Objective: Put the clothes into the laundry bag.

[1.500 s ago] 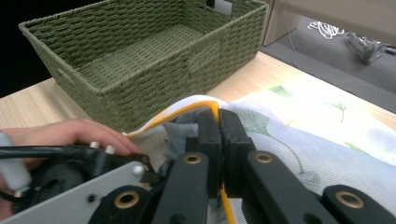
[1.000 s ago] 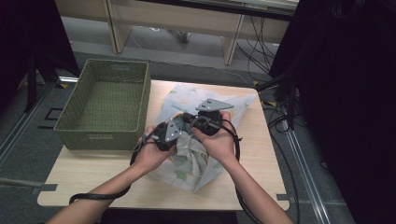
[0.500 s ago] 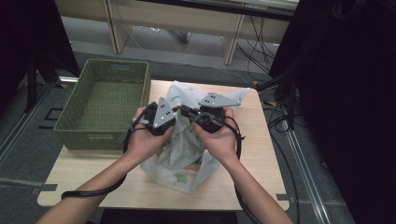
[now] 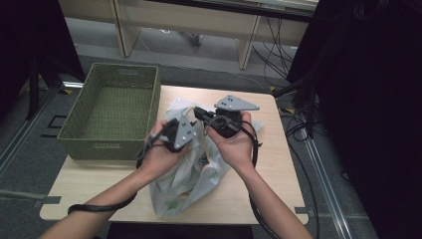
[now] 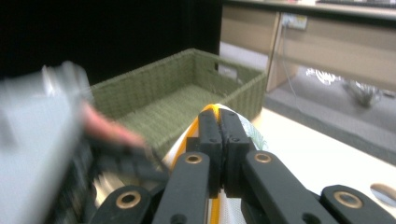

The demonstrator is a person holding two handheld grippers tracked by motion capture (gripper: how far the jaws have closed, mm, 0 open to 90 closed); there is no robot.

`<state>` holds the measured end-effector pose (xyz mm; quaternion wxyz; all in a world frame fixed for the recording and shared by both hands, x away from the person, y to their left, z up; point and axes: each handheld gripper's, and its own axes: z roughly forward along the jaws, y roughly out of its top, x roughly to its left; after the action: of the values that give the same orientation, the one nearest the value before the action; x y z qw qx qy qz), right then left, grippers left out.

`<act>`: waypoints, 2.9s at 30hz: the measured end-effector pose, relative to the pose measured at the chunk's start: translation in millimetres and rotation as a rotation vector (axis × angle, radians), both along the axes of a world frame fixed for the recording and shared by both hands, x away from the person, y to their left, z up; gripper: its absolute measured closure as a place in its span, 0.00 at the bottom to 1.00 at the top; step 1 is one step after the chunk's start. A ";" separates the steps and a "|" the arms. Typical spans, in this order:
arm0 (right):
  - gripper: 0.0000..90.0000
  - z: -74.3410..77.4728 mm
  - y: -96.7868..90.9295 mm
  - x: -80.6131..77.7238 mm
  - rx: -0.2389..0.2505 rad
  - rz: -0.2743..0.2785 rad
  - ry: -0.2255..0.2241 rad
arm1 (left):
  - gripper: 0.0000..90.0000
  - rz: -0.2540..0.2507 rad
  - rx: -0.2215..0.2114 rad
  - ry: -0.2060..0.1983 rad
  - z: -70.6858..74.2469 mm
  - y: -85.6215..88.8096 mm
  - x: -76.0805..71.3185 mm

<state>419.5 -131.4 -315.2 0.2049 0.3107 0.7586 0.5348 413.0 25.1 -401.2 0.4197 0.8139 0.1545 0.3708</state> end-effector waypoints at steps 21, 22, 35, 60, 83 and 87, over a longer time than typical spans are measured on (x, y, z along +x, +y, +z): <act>1.00 -22.0 -6.1 12.9 -0.055 -0.021 0.073 | 0.38 -0.182 -0.006 0.168 -8.5 8.1 -5.2; 1.00 -22.0 -6.2 13.2 -0.058 -0.020 0.072 | 0.37 -0.192 -0.004 0.165 -5.1 12.4 -10.9; 1.00 -23.0 -4.2 9.4 -0.083 0.000 0.080 | 0.35 -0.383 0.322 0.337 -48.3 34.1 -52.2; 1.00 -18.2 -0.2 -0.3 -0.075 0.019 0.057 | 0.89 -0.062 -0.081 0.191 -68.8 -32.9 9.8; 1.00 -32.4 -9.8 -4.1 -0.125 0.030 0.098 | 0.47 -0.151 -0.140 0.174 4.0 47.5 -50.2; 1.00 -33.7 -12.3 -5.5 -0.141 0.045 0.089 | 0.51 0.002 -0.105 0.027 14.6 66.0 -46.2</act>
<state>413.9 -143.7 -348.9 0.1804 0.3016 0.8096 0.4701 366.8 91.0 -386.6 0.4594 0.7957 0.1801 0.3514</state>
